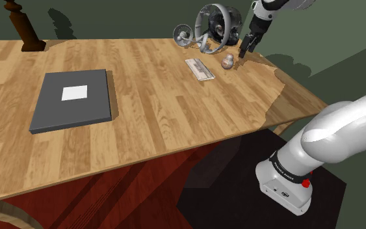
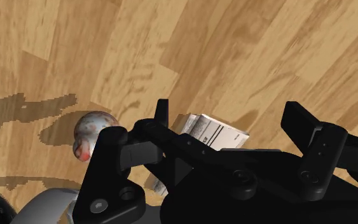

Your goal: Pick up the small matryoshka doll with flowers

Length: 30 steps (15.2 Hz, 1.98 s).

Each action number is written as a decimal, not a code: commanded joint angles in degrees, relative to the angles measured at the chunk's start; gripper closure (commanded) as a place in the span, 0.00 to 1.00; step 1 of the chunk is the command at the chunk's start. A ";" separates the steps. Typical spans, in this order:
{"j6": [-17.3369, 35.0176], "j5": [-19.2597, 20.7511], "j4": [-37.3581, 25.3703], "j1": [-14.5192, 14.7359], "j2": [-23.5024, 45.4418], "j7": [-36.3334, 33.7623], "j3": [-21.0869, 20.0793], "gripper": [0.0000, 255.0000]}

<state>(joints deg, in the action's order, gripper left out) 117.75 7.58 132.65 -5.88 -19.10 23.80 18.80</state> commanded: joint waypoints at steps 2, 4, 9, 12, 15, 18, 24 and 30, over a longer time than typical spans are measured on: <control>3.79 -3.34 -3.77 0.19 6.53 4.51 3.23 0.00; 5.68 -6.32 -6.55 0.23 10.87 7.74 5.03 0.00; 8.36 -15.99 -15.00 -0.93 22.42 16.66 8.00 0.00; 8.46 -22.34 -21.19 -3.06 29.60 21.79 8.26 0.00; 7.59 -28.12 -28.23 -6.13 36.77 26.01 7.53 0.00; 5.98 -32.96 -36.19 -9.76 43.90 29.06 6.21 0.00; 9.40 -34.54 -34.49 -10.25 45.91 30.59 5.28 0.00; 10.30 -34.99 -34.02 -10.38 46.42 31.04 5.06 1.00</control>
<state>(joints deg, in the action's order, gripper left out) 128.00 -27.38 98.59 -16.26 27.28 54.82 23.87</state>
